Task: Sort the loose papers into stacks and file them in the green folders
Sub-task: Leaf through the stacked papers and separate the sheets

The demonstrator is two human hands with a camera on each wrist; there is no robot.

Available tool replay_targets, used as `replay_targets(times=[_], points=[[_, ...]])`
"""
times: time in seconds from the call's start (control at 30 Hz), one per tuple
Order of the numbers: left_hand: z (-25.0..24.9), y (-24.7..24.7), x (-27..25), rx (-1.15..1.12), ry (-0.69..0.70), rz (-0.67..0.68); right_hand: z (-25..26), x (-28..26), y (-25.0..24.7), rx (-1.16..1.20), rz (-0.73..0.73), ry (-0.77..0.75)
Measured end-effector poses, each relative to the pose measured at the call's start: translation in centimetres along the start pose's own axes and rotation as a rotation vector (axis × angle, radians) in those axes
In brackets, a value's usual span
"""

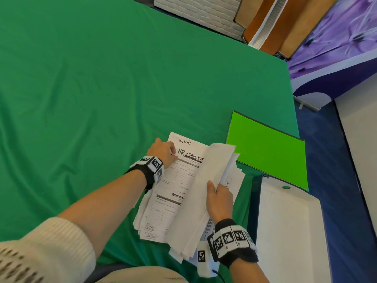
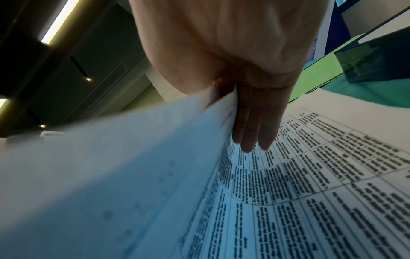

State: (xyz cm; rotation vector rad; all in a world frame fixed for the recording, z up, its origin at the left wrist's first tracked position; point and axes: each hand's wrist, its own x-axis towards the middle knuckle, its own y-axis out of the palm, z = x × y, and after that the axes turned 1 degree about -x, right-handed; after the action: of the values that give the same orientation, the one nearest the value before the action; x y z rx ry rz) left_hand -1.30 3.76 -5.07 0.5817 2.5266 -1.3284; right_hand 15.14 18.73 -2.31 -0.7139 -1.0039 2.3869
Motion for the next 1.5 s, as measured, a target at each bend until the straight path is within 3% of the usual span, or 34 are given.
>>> replay_targets(times=[0.1, 0.23, 0.33, 0.53, 0.6, 0.8, 0.97, 1.03, 1.1, 1.17, 1.3, 1.5], points=[[0.4, 0.2, 0.1, -0.105, 0.028, 0.004, 0.2, 0.0, 0.2, -0.003, 0.011, 0.003], [0.9, 0.3, -0.9, -0.270, -0.053, -0.014, 0.2, 0.1, 0.8, 0.001, 0.015, -0.012], [1.1, 0.2, -2.5, -0.312, 0.009, 0.021, 0.2, 0.0, 0.9, 0.006, 0.010, -0.015], [2.6, 1.1, -7.7, -0.101, 0.161, 0.407, 0.1, -0.3, 0.3, 0.044, -0.001, 0.018], [3.3, 1.6, -8.5, -0.010, 0.147, 0.386, 0.0, -0.4, 0.3, 0.052, 0.002, 0.037], [4.6, 0.7, -8.9, -0.006, 0.016, 0.136, 0.4, -0.8, 0.0, 0.047, 0.004, 0.039], [2.9, 0.9, -9.5, 0.155, 0.233, 0.175, 0.4, -1.3, -0.5, 0.042, 0.011, 0.018], [1.3, 0.7, -9.5, 0.032, 0.281, 0.222, 0.4, -1.3, -0.5, 0.020, 0.020, 0.004], [0.1, 0.4, -8.6, -0.249, 0.226, 0.262, 0.2, -1.3, -0.3, -0.003, 0.029, -0.002], [-0.1, 0.3, -7.0, -0.326, 0.182, 0.227, -0.2, -1.2, 0.0, 0.003, 0.039, -0.009], [0.9, 0.0, -3.9, 0.178, 0.143, 0.136, -0.8, -0.9, 0.2, 0.000, 0.046, -0.002], [0.1, -0.7, -2.2, 0.483, 0.170, 0.012, -0.7, -0.3, 0.3, 0.031, 0.062, -0.001]])
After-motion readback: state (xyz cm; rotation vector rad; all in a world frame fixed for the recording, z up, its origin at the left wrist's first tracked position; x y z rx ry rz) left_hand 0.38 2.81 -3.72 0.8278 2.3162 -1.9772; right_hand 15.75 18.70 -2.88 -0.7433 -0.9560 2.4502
